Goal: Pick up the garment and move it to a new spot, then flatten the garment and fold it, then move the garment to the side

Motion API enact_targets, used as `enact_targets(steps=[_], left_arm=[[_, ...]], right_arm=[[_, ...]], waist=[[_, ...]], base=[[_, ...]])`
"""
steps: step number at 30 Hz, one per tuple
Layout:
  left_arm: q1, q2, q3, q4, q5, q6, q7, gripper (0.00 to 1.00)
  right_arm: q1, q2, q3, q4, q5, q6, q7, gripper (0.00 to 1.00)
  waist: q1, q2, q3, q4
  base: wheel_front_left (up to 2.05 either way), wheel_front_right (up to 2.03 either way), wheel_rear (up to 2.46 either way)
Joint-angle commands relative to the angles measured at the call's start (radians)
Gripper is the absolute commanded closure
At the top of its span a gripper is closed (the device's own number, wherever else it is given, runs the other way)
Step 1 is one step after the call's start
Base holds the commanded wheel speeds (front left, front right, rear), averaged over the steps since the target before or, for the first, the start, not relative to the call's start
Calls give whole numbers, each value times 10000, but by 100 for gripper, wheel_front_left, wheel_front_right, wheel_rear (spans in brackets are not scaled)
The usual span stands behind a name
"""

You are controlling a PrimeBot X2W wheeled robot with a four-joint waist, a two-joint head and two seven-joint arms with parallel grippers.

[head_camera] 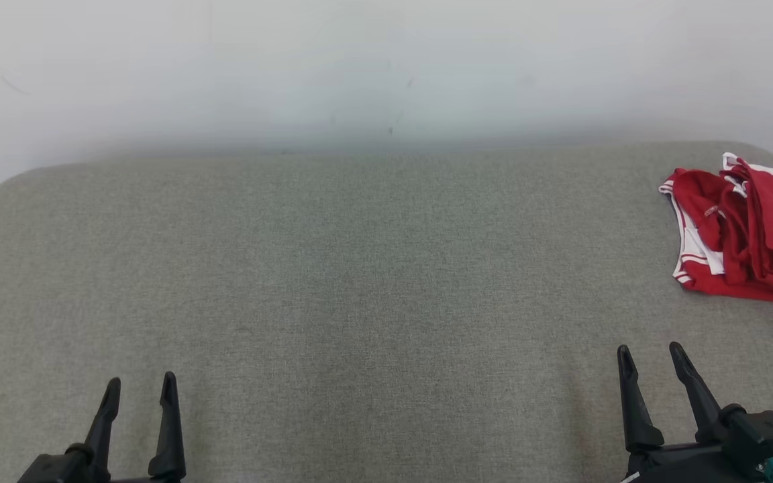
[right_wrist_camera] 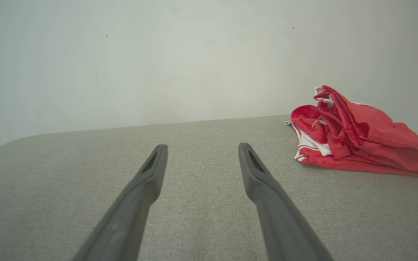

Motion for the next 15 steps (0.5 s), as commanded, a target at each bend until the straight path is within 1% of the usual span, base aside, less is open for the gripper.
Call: enact_targets(steps=[1,8,9,10,12,15], left_arm=[[57,-18,6,66,39,17,9,0],[-79,22,-96,298,-91,16,9,0],[-67,78,-35,307,18,22,9,0],[-39,2,-82,337,-18,-6,1,100],[61,-29,-94,529,-17,-12,2,100],[-72,-30,-7,631,-585,-11,225,100]], right_arm=[[96,41,9,-39,4,-31,31,0],[185,82,88,41,92,-31,49,0],[203,76,91,58,102,-31,44,0],[145,56,81,91,24,0,75,100],[214,73,102,286,21,0,81,100],[173,96,70,298,612,-1,186,100]], waist=[[2,1,-67,37],[2,1,-163,35],[2,1,-168,40],[2,0,-169,37],[2,0,-172,36],[2,0,-177,30]], base=[[0,0,0],[0,0,0],[0,0,0],[0,0,0],[0,0,0],[0,0,0]])
